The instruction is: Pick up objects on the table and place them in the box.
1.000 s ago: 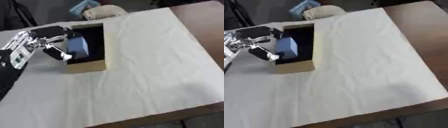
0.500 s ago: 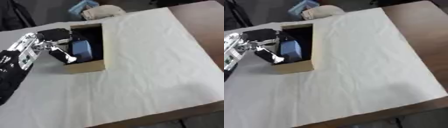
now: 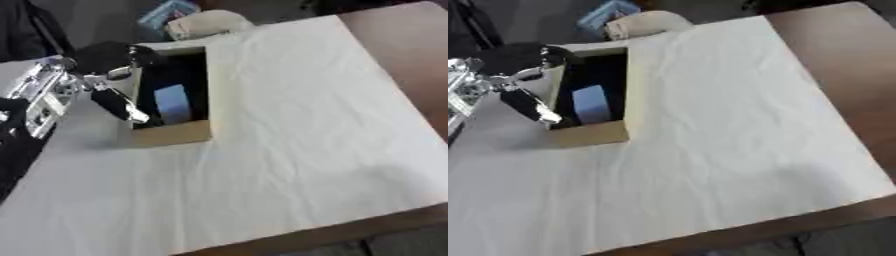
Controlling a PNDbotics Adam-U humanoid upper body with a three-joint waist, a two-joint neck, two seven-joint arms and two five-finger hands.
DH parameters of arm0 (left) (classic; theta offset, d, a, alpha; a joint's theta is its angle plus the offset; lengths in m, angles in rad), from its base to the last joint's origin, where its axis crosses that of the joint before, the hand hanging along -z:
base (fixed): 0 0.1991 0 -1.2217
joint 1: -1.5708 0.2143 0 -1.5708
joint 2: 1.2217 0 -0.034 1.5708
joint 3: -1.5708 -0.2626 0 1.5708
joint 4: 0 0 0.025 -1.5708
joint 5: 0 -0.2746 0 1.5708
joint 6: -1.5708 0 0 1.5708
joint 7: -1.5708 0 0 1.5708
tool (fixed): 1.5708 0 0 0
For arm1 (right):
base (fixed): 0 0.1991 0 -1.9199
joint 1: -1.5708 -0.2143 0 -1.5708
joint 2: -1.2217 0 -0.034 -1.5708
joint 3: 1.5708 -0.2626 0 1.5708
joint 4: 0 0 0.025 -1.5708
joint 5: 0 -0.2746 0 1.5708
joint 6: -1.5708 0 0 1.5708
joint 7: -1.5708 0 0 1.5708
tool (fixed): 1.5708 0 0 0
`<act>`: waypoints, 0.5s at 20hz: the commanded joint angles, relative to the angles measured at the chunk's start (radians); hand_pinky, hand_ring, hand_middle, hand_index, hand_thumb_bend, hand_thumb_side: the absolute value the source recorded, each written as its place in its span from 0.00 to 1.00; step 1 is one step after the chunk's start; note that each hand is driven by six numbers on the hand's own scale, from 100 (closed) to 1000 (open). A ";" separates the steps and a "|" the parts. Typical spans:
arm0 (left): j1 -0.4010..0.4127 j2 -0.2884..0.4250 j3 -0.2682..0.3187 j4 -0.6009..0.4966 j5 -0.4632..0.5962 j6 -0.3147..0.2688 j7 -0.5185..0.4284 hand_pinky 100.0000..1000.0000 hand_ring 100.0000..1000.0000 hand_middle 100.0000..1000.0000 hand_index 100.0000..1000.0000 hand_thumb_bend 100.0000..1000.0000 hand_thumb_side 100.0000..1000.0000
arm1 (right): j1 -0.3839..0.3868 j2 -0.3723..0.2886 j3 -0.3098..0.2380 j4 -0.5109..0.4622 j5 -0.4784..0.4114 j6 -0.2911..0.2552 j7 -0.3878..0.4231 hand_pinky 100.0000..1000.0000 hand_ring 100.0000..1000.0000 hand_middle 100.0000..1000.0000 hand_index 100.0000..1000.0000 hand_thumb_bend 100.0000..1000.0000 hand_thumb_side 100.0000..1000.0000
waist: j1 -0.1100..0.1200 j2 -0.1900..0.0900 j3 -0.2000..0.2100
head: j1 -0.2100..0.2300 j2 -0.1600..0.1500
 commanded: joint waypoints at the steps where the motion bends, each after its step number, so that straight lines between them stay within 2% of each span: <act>1: 0.023 0.083 0.032 -0.100 0.060 0.020 0.023 0.83 0.75 0.80 0.96 0.63 0.65 | -0.006 -0.019 -0.009 -0.020 -0.003 -0.004 -0.002 0.84 0.84 0.76 0.83 0.00 0.46 | -0.005 -0.013 0.004 | -0.003 -0.012; 5: 0.131 0.130 0.074 -0.242 0.224 0.076 0.037 0.79 0.72 0.76 0.94 0.54 0.68 | -0.009 -0.019 -0.014 -0.020 -0.002 -0.006 -0.005 0.84 0.84 0.76 0.83 0.00 0.46 | -0.007 -0.008 0.012 | -0.008 -0.015; 10: 0.307 0.109 0.172 -0.441 0.446 0.169 0.068 0.76 0.68 0.73 0.92 0.40 0.69 | -0.009 -0.015 -0.019 -0.020 0.002 -0.011 -0.009 0.84 0.84 0.76 0.83 0.00 0.46 | -0.015 -0.001 0.027 | -0.005 -0.016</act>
